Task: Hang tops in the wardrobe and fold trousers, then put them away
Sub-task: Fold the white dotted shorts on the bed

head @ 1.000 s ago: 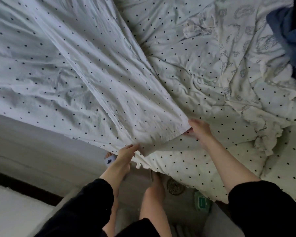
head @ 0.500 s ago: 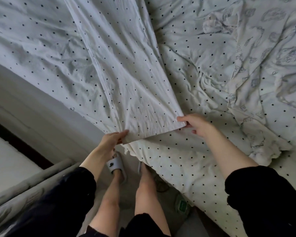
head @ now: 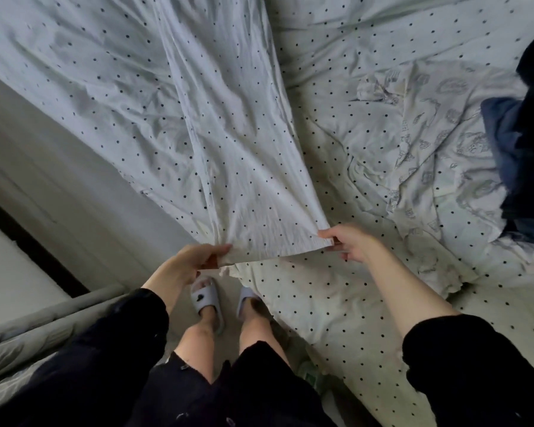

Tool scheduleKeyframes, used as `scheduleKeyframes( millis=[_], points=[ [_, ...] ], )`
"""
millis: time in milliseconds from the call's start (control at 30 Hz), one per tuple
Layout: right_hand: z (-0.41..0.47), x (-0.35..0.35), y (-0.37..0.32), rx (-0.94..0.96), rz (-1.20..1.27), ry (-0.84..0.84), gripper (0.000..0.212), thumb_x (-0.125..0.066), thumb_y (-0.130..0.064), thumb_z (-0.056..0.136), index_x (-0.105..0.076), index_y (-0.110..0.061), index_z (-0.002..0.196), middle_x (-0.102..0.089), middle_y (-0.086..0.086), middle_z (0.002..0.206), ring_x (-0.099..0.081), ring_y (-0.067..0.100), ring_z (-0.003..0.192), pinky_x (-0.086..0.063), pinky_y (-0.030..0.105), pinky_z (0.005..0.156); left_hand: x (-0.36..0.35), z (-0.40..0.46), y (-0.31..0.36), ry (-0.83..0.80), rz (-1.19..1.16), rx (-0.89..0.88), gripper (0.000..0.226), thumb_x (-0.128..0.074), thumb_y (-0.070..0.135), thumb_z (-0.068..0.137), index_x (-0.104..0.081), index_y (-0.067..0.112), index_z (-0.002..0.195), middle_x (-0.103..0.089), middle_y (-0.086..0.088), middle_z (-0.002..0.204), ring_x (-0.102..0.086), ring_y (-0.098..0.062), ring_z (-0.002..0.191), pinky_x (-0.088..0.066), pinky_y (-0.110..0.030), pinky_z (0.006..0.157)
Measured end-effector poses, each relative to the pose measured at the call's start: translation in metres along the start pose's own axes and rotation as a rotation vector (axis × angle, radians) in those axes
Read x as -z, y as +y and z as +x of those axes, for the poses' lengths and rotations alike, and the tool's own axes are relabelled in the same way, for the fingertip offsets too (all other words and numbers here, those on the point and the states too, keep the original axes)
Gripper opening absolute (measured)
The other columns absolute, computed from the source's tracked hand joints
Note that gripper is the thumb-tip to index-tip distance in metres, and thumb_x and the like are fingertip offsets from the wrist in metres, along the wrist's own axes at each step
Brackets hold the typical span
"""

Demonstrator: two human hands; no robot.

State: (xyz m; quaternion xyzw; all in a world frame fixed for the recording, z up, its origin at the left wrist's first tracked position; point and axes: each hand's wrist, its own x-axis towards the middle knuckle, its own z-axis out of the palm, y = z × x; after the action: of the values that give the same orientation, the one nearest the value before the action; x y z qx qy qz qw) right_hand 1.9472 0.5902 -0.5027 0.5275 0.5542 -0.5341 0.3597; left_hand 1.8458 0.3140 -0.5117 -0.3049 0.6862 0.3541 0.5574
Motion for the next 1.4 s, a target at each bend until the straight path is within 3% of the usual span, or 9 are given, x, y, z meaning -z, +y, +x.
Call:
scheduleKeyframes(
  millis=[167, 333, 400, 533, 667, 833, 933, 1100, 1400],
  points=[
    [-0.015, 0.007, -0.069, 0.061, 0.013, 0.008, 0.009, -0.057, -0.017, 0.089, -0.052, -0.018, 0.082, -0.061, -0.003, 0.078, -0.057, 0.009, 0.062, -0.025, 0.025, 0.054, 0.018, -0.015, 0.066, 0.005, -0.011, -0.077, 0.022, -0.071, 0.031, 0.080, -0.054, 0.019, 0.071, -0.062, 0.008, 0.057, -0.060, -0.008, 0.058, -0.029, -0.023, 0.054],
    [-0.024, 0.013, -0.160, 0.164, 0.070, 0.000, 0.006, -0.052, -0.020, 0.091, -0.057, -0.018, 0.091, -0.069, -0.004, 0.064, -0.060, 0.010, 0.065, -0.030, 0.023, 0.052, 0.047, -0.029, 0.153, -0.003, -0.147, -0.193, 0.022, -0.057, 0.026, 0.090, -0.054, 0.021, 0.068, -0.061, 0.011, 0.047, -0.059, -0.007, 0.059, -0.034, -0.023, 0.045],
    [-0.019, 0.013, -0.202, 0.287, 0.117, -0.016, 0.022, -0.049, -0.031, 0.095, -0.059, -0.017, 0.109, -0.071, -0.001, 0.087, -0.063, 0.014, 0.081, -0.036, 0.025, 0.059, 0.060, -0.029, 0.193, 0.029, -0.193, -0.290, 0.020, -0.052, 0.029, 0.092, -0.057, 0.021, 0.074, -0.066, 0.011, 0.063, -0.058, -0.007, 0.067, -0.034, -0.023, 0.054],
    [0.012, 0.002, -0.264, 0.524, -0.059, 0.016, 0.061, -0.038, -0.057, 0.094, -0.041, -0.018, 0.141, -0.044, 0.000, 0.144, -0.044, 0.020, 0.128, -0.034, 0.042, 0.104, 0.083, 0.010, 0.252, 0.210, -0.092, -0.508, 0.045, -0.043, 0.046, 0.096, -0.054, 0.013, 0.125, -0.058, 0.000, 0.122, -0.056, -0.021, 0.104, -0.044, -0.033, 0.081],
    [0.058, -0.023, -0.247, 0.662, -0.492, 0.254, 0.051, -0.043, -0.041, 0.097, -0.039, -0.019, 0.143, -0.038, 0.001, 0.148, -0.041, 0.021, 0.132, -0.034, 0.033, 0.106, 0.080, 0.056, 0.216, 0.543, 0.625, -0.742, 0.043, -0.046, 0.032, 0.097, -0.046, 0.014, 0.137, -0.050, -0.012, 0.137, -0.044, -0.030, 0.127, -0.036, -0.045, 0.105],
    [0.101, -0.043, -0.189, 0.713, -1.081, 0.501, 0.055, -0.052, -0.021, 0.092, -0.033, -0.020, 0.144, -0.025, 0.000, 0.154, -0.021, 0.017, 0.141, -0.030, 0.047, 0.107, 0.066, 0.091, 0.154, 0.579, 1.204, -1.065, 0.045, -0.068, 0.022, 0.084, -0.056, 0.017, 0.126, -0.052, -0.003, 0.135, -0.045, -0.021, 0.128, -0.037, -0.040, 0.098],
    [0.114, -0.051, -0.168, 0.789, -1.183, 0.617, 0.062, -0.055, -0.011, 0.090, -0.030, -0.015, 0.146, -0.025, 0.004, 0.155, -0.020, 0.020, 0.144, -0.019, 0.051, 0.114, 0.065, 0.104, 0.151, 0.602, 1.305, -1.235, 0.062, -0.085, 0.015, 0.062, -0.064, 0.008, 0.120, -0.059, -0.010, 0.129, -0.055, -0.027, 0.121, -0.048, -0.048, 0.091],
    [0.138, -0.057, -0.154, 0.707, -1.328, 0.644, 0.073, -0.049, -0.013, 0.091, -0.007, -0.010, 0.151, -0.005, 0.007, 0.159, -0.005, 0.023, 0.147, 0.004, 0.048, 0.116, 0.060, 0.126, 0.147, 0.663, 1.416, -1.249, 0.065, -0.079, 0.015, 0.072, -0.054, 0.000, 0.130, -0.050, -0.016, 0.138, -0.048, -0.029, 0.127, -0.042, -0.053, 0.101],
    [0.171, -0.050, -0.173, 0.729, -1.421, 0.644, 0.061, -0.040, -0.012, 0.096, -0.013, -0.010, 0.151, -0.008, 0.005, 0.159, -0.001, 0.021, 0.147, 0.018, 0.043, 0.112, 0.056, 0.141, 0.154, 0.691, 1.351, -1.329, 0.049, -0.059, -0.015, 0.071, -0.058, -0.010, 0.120, -0.056, -0.025, 0.127, -0.055, -0.038, 0.118, -0.043, -0.054, 0.099]
  ],
)
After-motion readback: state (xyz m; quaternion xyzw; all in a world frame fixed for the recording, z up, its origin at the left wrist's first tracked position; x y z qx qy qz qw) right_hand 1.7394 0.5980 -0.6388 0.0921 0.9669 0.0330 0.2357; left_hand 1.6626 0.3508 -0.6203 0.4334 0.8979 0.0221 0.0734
